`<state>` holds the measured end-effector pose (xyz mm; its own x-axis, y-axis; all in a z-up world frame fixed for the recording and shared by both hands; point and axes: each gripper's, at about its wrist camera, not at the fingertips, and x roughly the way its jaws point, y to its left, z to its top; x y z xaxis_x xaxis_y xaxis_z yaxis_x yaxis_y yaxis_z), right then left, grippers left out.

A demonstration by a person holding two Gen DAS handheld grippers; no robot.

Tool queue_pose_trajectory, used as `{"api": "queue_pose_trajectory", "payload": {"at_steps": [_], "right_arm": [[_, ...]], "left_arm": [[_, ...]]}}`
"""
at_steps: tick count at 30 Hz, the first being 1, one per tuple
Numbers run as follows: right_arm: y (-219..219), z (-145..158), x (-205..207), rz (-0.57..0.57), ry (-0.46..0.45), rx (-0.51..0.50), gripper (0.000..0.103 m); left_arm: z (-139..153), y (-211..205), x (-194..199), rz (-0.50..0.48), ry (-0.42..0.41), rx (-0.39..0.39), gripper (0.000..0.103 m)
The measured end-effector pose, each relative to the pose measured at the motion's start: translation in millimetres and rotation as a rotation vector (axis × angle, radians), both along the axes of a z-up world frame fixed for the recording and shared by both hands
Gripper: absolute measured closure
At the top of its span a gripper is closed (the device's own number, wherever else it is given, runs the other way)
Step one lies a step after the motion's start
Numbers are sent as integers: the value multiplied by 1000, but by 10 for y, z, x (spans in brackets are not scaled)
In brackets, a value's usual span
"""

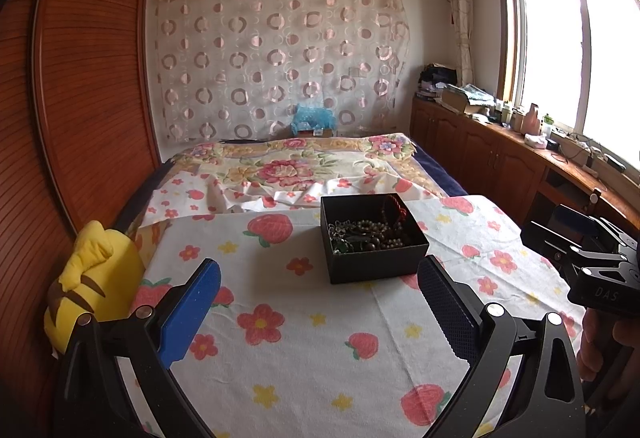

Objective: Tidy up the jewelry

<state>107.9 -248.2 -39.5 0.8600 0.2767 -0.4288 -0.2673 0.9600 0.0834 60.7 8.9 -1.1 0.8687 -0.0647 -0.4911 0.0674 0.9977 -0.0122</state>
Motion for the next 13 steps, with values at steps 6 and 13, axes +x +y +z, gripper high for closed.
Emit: {"api": "queue_pose_trajectory", "payload": {"at_steps": [6,13], "right_arm": [[-2,2,1,0,0,0,3],[-5,5,0,0,1,0,3]], "left_arm": [[0,-2,2,1,2,2,8],[4,0,-3,1,0,2,8]]}}
